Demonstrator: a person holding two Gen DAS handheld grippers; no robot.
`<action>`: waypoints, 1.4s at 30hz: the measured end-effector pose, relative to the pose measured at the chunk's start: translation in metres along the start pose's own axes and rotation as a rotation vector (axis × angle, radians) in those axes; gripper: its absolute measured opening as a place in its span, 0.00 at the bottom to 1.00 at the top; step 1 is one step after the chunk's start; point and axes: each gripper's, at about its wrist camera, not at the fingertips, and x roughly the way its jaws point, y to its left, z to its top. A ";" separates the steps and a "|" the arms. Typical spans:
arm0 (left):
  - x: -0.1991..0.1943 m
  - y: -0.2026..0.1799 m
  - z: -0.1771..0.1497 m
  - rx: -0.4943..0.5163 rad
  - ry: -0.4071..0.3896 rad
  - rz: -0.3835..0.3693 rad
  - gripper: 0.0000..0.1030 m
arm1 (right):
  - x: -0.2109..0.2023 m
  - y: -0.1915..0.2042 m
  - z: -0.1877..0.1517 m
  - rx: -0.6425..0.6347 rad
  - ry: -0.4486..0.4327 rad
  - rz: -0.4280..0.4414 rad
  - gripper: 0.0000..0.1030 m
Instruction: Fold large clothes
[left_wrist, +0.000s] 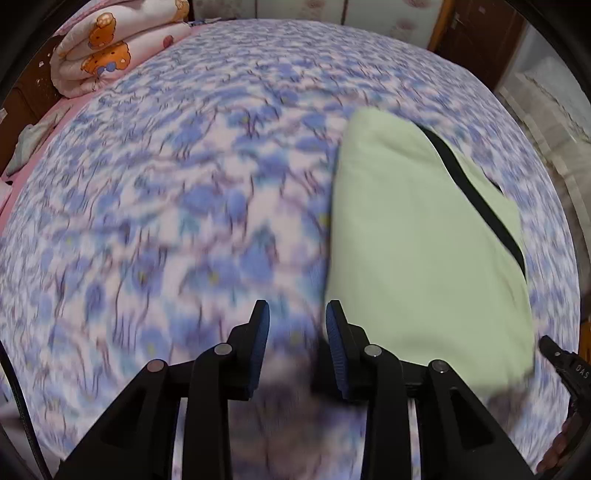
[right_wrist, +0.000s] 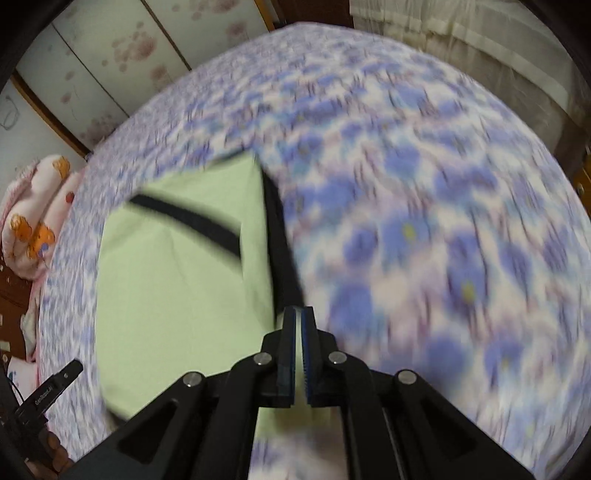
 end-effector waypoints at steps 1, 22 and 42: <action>-0.007 -0.002 -0.011 0.017 0.021 -0.013 0.30 | -0.005 0.002 -0.013 0.013 0.015 0.009 0.04; -0.096 -0.043 -0.046 0.199 -0.012 -0.083 0.97 | -0.090 0.069 -0.075 -0.154 0.027 0.018 0.90; -0.042 -0.067 -0.014 0.199 0.080 -0.032 0.97 | -0.048 0.058 -0.041 -0.184 0.106 -0.011 0.92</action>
